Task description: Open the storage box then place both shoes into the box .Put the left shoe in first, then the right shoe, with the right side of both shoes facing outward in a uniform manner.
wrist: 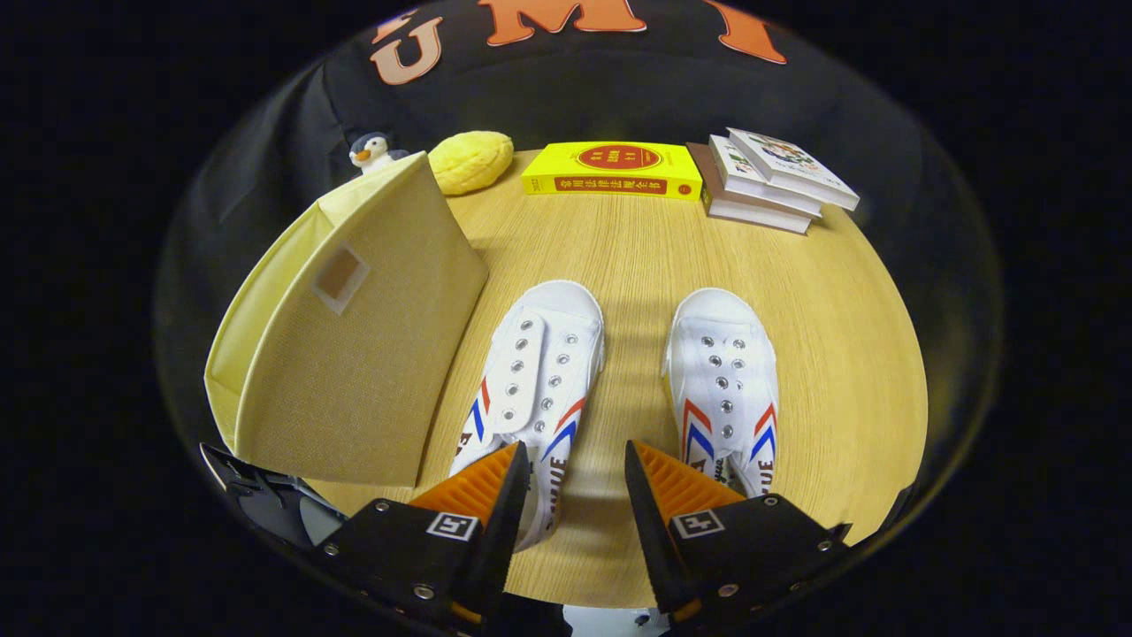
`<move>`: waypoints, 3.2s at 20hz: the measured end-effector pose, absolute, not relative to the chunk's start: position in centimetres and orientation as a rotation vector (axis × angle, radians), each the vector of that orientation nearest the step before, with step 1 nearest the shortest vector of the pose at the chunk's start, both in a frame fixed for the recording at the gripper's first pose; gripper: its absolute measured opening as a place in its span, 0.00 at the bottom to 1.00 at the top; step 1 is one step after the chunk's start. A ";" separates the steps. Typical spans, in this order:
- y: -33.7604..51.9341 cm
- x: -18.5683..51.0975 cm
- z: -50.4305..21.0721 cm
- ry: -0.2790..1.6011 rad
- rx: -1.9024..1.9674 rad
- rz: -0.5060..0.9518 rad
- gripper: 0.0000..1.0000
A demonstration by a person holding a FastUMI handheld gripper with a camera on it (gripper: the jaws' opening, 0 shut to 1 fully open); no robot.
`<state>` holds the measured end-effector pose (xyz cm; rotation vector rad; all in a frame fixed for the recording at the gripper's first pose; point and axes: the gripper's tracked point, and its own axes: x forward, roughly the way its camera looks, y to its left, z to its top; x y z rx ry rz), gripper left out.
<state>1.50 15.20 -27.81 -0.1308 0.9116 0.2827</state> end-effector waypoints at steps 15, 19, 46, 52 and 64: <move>16.7 1.2 -31.2 1.049 -0.020 0.312 0.37; 17.0 1.3 -31.3 1.022 0.084 0.319 0.14; 20.8 2.4 -16.4 0.699 0.445 0.419 0.00; 26.8 1.2 -11.2 0.637 0.387 0.484 0.00; 38.8 -1.2 -17.4 0.767 0.226 0.512 0.00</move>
